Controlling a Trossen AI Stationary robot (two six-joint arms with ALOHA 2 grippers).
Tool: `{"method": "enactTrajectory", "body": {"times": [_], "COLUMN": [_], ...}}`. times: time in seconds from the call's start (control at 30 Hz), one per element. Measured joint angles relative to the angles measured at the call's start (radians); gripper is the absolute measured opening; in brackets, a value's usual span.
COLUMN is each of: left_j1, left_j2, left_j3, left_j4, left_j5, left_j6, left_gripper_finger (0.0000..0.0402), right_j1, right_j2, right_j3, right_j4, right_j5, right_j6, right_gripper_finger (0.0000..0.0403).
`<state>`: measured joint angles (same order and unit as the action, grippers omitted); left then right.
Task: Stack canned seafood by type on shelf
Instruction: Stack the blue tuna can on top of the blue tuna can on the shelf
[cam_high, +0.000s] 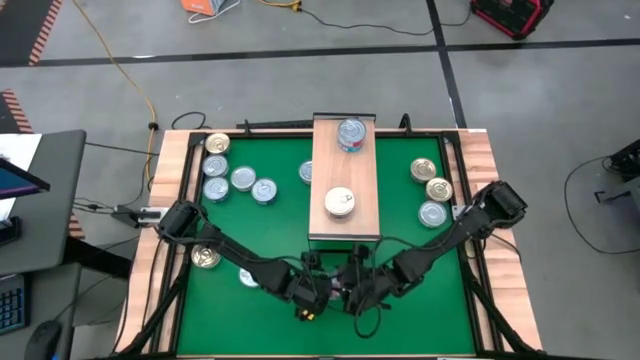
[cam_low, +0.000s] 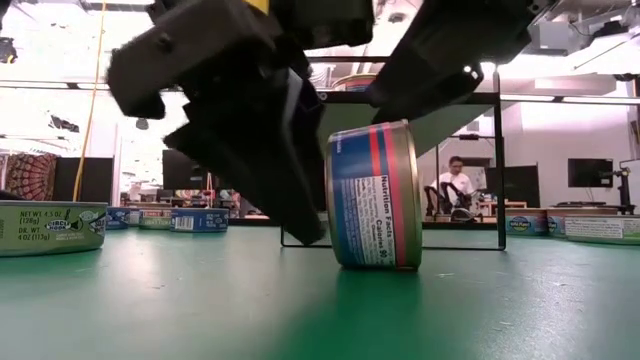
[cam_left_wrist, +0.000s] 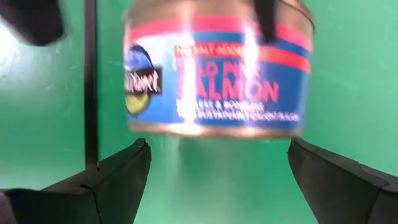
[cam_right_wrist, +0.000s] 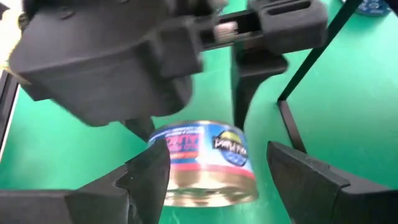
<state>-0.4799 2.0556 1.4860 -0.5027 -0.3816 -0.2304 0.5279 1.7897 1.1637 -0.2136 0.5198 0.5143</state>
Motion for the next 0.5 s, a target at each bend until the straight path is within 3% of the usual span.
{"method": "enactTrajectory", "body": {"times": [0.5], "left_j1": [-0.061], "left_j2": [-0.074], "left_j3": [0.0], "left_j4": [-0.119], "left_j5": [-0.09], "left_j6": [-0.07], "left_gripper_finger": [0.0366], "right_j1": [0.05], "right_j2": [-0.091], "right_j3": [0.001], "right_j4": [-0.049], "right_j5": [0.032], "right_j6": [-0.007], "right_gripper_finger": [0.0292]}}
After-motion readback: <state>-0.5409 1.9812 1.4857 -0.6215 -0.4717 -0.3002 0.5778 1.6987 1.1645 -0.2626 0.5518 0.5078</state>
